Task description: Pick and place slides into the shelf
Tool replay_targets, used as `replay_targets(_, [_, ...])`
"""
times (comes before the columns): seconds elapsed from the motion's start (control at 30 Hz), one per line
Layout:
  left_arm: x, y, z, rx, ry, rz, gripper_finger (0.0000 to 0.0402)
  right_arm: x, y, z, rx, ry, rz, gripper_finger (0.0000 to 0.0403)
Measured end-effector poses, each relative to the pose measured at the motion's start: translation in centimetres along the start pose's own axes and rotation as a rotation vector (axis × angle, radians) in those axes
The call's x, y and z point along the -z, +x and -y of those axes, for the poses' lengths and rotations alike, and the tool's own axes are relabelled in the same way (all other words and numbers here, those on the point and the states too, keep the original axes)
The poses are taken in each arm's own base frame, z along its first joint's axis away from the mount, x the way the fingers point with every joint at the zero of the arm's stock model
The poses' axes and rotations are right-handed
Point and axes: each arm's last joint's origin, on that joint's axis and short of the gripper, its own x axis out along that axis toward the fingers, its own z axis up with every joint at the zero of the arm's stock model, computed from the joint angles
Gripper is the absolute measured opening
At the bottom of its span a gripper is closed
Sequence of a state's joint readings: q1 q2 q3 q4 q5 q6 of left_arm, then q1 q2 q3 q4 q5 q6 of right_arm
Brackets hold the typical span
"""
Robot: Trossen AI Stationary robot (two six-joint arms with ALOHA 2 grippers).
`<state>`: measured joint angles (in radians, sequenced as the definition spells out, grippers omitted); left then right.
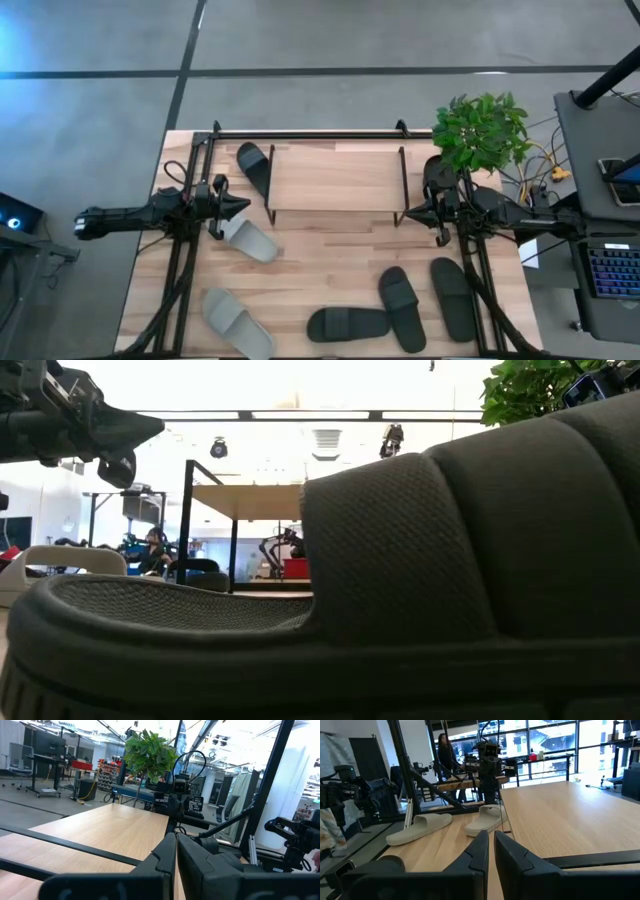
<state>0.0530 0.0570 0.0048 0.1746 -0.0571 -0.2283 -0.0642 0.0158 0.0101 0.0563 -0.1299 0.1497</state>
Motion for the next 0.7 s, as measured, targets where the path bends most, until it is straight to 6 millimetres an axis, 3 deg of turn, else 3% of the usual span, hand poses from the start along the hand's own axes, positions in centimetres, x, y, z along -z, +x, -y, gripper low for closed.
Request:
replay_targets(0.3, [0.00, 0.00, 0.00, 0.000, 0.000, 0.000, 0.0002, -0.25, 0.00, 0.11, 0.046, 0.011, 0.031, 0.0022])
replay_targets(0.57, [0.00, 0.00, 0.00, 0.000, 0.000, 0.000, 0.0002, -0.86, -0.06, 0.20, 0.071, 0.541, 0.126, 0.0022])
replay_targets(0.7, [0.00, 0.00, 0.00, 0.000, 0.000, 0.000, 0.0002, -0.85, -0.05, 0.24, 0.077, 0.642, 0.135, 0.0022])
